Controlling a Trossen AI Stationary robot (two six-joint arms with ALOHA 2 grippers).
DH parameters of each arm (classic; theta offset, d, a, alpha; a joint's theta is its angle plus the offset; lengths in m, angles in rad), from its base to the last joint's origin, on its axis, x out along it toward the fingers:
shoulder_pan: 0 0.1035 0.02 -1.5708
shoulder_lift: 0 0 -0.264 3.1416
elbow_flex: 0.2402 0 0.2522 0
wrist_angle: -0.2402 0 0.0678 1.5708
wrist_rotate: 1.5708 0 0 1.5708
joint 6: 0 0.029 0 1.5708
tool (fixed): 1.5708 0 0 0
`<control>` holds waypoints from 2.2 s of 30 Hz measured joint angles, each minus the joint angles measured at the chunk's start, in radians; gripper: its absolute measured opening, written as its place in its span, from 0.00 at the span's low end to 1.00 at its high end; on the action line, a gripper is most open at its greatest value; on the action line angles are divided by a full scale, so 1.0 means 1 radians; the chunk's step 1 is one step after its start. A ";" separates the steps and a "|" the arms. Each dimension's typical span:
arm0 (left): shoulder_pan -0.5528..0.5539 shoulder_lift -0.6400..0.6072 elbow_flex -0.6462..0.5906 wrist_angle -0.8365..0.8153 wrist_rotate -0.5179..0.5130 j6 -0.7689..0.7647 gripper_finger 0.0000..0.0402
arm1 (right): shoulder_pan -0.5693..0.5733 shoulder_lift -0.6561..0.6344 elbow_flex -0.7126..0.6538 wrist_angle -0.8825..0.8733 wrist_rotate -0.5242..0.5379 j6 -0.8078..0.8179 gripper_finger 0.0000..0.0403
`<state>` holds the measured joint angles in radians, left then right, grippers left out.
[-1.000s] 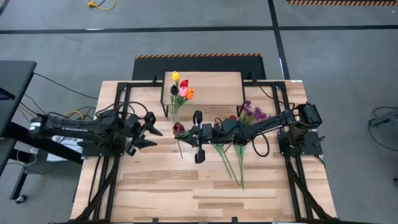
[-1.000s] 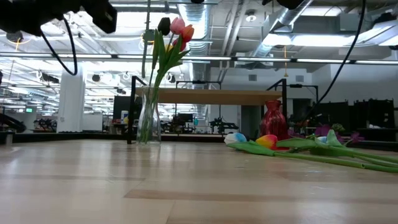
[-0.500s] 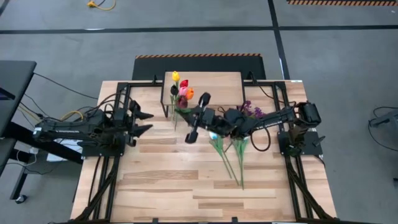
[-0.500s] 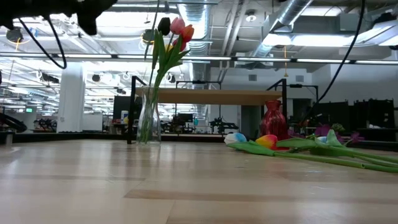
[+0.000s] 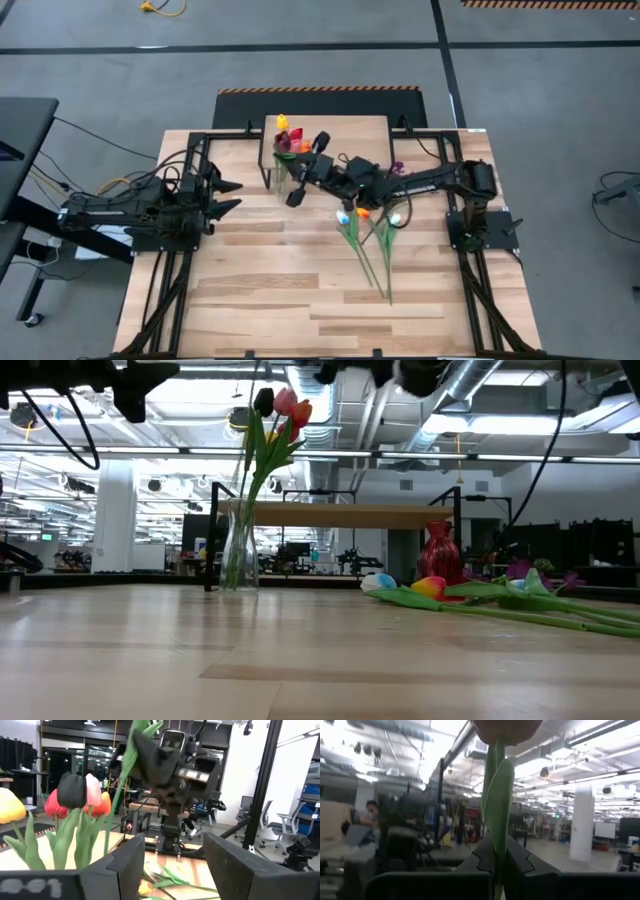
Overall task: Pick and place flowers into a vace then onto a shelf
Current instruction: Put the dark red flower into the transparent vase
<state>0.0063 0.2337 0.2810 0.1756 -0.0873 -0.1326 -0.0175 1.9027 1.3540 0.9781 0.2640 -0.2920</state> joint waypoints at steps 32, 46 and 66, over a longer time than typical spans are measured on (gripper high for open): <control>0.000 0.000 0.000 -0.029 0.054 -0.021 0.48 | -0.036 0.048 0.070 -0.081 0.026 -0.083 0.00; 0.000 0.000 0.000 -0.029 0.054 -0.021 0.48 | -0.051 0.048 0.070 -0.148 0.022 -0.078 0.03; 0.000 0.000 0.000 -0.029 0.054 -0.021 0.48 | -0.032 0.048 0.070 -0.179 0.022 -0.075 0.38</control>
<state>0.0063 0.2337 0.2810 0.1463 -0.0330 -0.1536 -0.0494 1.9503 1.4239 0.7989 0.2857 -0.3668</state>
